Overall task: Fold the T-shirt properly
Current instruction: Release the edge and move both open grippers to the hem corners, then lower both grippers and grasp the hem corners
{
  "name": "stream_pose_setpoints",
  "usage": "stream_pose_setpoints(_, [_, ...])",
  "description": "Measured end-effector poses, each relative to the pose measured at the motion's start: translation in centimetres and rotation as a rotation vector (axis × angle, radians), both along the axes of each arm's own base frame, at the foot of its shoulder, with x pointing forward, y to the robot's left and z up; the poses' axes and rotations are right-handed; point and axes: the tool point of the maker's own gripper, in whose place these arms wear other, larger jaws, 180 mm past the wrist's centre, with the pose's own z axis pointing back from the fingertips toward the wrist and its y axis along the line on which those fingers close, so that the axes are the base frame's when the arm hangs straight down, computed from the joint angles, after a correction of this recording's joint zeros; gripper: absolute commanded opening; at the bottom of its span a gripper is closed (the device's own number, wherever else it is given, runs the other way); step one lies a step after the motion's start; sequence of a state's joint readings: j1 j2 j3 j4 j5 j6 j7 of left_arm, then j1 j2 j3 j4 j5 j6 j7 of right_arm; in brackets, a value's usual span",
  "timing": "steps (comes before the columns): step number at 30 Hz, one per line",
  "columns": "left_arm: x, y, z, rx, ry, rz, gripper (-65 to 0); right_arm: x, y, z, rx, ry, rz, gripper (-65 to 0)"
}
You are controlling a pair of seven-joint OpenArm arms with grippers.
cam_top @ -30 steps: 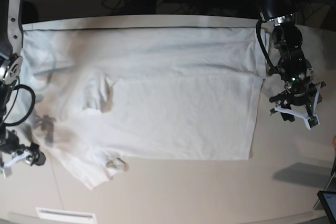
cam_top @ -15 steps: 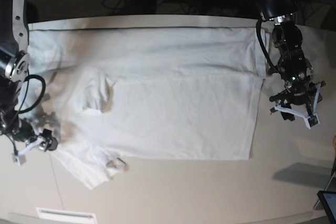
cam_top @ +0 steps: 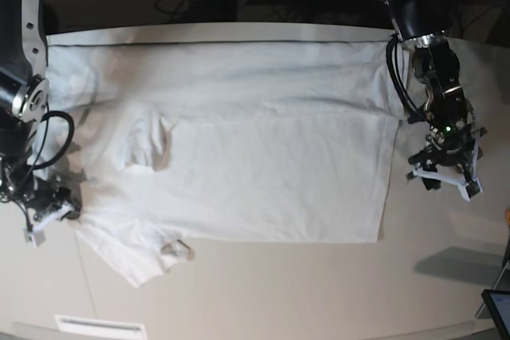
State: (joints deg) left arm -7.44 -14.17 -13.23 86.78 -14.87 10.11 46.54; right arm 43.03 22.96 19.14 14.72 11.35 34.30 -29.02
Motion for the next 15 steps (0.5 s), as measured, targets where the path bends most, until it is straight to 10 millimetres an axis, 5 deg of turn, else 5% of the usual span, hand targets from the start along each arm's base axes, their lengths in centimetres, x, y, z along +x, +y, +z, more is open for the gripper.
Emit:
stream_pose_setpoints(2, [1.3, -0.6, -0.8, -0.108, -0.014, -0.020, -26.2, 0.0, 0.0, 0.0, 0.001, -0.002, 0.002, -64.0])
stream_pose_setpoints(7, [2.9, 1.2, -2.4, -0.299, -0.016, 0.047, -8.4, 0.0, 0.0, 0.0, 0.000, 0.000, 0.003, -64.1])
stream_pose_setpoints(11, [4.7, 1.7, -0.8, -0.343, -0.065, 0.047, -1.2, 0.0, 0.0, 0.0, -0.002, 0.001, 0.004, -64.1])
stream_pose_setpoints(15, [6.9, 1.4, 1.4, -0.326, -0.113, -0.035, -0.8, -0.1, 0.0, 0.0, -0.002, 0.001, 0.004, -64.1])
